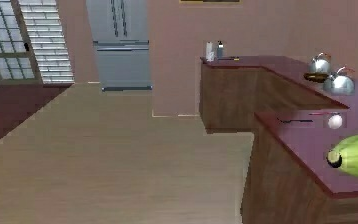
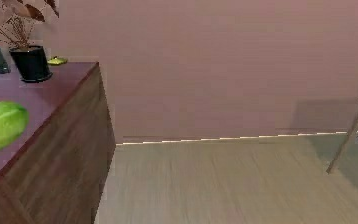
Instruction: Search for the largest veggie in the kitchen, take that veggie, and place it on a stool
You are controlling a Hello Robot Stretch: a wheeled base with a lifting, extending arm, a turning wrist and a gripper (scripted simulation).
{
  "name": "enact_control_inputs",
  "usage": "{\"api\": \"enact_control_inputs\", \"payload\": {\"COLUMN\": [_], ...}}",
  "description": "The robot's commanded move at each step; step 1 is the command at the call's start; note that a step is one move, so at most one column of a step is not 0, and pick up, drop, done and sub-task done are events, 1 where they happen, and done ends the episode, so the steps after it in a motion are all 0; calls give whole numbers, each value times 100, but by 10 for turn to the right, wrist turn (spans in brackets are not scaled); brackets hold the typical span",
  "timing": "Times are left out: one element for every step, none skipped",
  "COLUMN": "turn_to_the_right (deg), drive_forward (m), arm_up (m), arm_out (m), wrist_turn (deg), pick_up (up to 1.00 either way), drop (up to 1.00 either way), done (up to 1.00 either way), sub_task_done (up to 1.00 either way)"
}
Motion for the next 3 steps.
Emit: {"api": "enact_control_inputs", "payload": {"turn_to_the_right": [-390,0,0], "drive_forward": [0,0,0], "arm_up": [0,50,38], "arm_out": [0,0,0], "wrist_turn": [0,0,0], "pick_up": [0,0,0], "drop": [0,0,0], "done": [0,0,0], "sub_task_done": [0,0,0]}}
